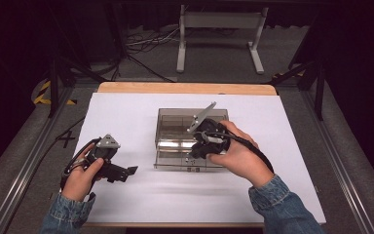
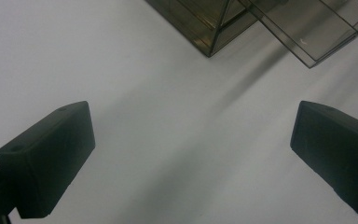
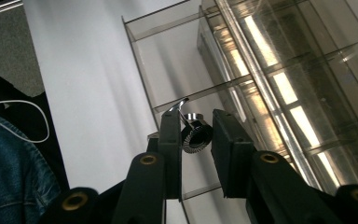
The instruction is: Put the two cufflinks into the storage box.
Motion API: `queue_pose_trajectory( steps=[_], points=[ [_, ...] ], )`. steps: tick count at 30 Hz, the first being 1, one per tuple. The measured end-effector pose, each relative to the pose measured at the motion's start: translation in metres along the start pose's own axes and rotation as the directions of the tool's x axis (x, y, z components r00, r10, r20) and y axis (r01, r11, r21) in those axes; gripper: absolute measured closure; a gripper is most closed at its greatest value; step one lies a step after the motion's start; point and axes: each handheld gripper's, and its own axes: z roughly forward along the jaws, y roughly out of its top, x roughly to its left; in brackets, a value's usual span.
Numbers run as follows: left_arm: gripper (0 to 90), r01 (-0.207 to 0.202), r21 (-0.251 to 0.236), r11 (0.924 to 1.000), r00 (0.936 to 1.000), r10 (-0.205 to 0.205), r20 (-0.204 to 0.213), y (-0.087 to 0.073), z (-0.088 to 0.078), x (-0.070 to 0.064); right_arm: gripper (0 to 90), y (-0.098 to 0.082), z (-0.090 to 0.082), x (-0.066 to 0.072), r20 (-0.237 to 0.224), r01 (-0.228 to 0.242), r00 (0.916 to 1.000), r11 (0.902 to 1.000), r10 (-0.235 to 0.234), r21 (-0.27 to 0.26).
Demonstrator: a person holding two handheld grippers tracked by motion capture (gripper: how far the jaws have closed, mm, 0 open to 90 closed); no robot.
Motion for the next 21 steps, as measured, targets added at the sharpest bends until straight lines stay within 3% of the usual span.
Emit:
queue_pose_trajectory(
  steps=[14,19,21],
  points=[
    [0.4,-0.005,0.003,1.0,1.0,0.005,0.002,0.0,0.001,0.0,74.3,-0.003,0.001,-0.018,0.04,-0.066,0.997,0.9978,0.066,-0.001],
    [0.4,-0.014,0.021,0.9997,0.9998,0.014,0.013,0.001,0.0,0.0,74.3,-0.002,0.007,-0.02,0.053,-0.075,0.9959,0.9967,0.074,0.029],
    [0.4,-0.011,0.008,0.9999,0.9999,0.011,0.003,0.0,0.001,0.0,74.3,-0.002,0.012,-0.02,0.058,-0.077,0.9955,0.9958,0.075,0.049]
  ],
)
